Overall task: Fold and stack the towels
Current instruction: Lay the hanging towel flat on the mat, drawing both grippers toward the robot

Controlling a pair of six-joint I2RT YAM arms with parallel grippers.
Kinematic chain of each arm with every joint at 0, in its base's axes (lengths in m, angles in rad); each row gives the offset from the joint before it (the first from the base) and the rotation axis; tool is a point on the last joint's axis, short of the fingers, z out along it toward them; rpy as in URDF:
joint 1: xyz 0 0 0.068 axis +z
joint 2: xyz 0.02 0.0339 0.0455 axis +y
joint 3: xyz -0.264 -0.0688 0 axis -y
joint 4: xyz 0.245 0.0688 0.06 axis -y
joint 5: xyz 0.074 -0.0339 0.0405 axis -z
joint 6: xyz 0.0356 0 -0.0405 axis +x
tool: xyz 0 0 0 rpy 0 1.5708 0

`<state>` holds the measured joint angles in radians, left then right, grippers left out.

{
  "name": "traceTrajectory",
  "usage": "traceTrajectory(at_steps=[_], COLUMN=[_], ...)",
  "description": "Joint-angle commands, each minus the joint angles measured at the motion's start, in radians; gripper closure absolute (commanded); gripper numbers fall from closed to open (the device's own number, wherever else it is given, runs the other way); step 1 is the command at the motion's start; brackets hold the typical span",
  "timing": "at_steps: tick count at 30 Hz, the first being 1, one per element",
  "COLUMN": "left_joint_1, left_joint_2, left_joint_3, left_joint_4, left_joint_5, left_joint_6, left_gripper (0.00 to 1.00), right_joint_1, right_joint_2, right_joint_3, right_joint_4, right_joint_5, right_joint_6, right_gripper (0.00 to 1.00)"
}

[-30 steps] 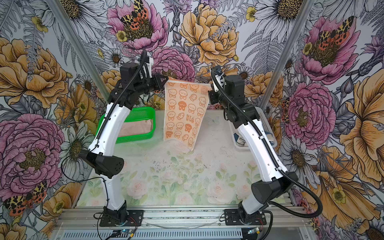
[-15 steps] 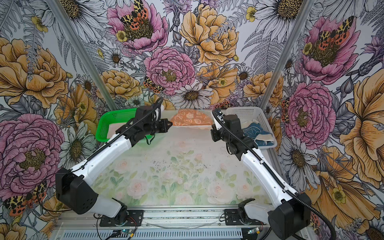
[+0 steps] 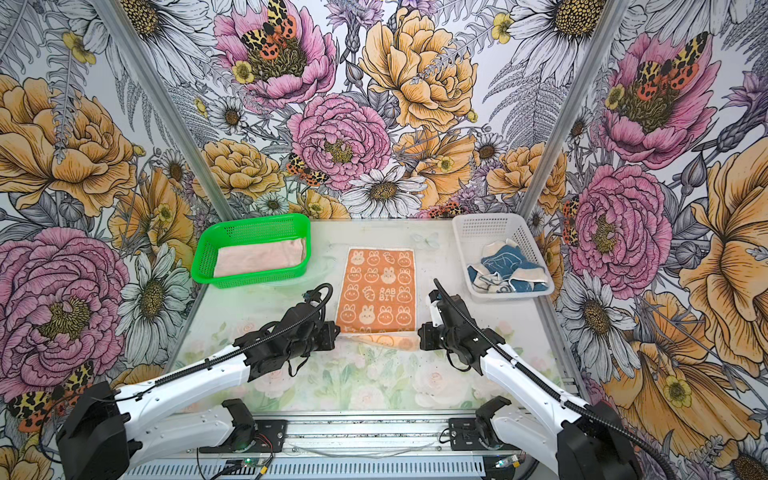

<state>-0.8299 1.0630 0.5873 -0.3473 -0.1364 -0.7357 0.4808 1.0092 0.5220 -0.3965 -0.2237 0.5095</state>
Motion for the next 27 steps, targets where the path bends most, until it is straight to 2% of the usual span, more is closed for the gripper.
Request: traceTrajectory(at_steps=[1, 5, 11, 16, 23, 25, 27], left_joint_1=[-0.037, -0.099, -0.167, -0.22, -0.301, -0.314, -0.314], left_joint_2=[-0.033, -0.066, -0.099, -0.14, -0.208, -0.219, -0.215], left_joint_3=[-0.056, -0.097, -0.131, -0.181, -0.217, -0.21, -0.182], left_joint_4=[-0.1, -0.118, -0.144, -0.146, -0.164, -0.167, -0.198], left_joint_5=[-0.171, -0.206, -0.194, -0.215, -0.24, -0.252, -0.273], left_joint_6=[-0.107, -0.168, -0.229, -0.293, -0.368, -0.375, -0.364], left_gripper=[1.0, 1.0, 0.99, 0.94, 0.83, 0.71, 0.63], right_joint_1=[0.027, 0.079, 0.161, 0.214, 0.271, 0.284, 0.289], right_joint_2=[-0.038, -0.068, -0.146, -0.24, -0.317, -0.326, -0.306], right_joint_3=[-0.015, -0.027, -0.074, -0.133, -0.136, -0.13, -0.1], right_joint_4=[-0.062, -0.1, -0.161, -0.177, -0.237, -0.232, -0.231], right_joint_5=[0.115, 0.116, 0.124, 0.133, 0.132, 0.154, 0.178], right_joint_6=[0.091, 0.104, 0.163, 0.228, 0.274, 0.286, 0.271], right_gripper=[1.0, 1.0, 1.0, 0.91, 0.81, 0.74, 0.68])
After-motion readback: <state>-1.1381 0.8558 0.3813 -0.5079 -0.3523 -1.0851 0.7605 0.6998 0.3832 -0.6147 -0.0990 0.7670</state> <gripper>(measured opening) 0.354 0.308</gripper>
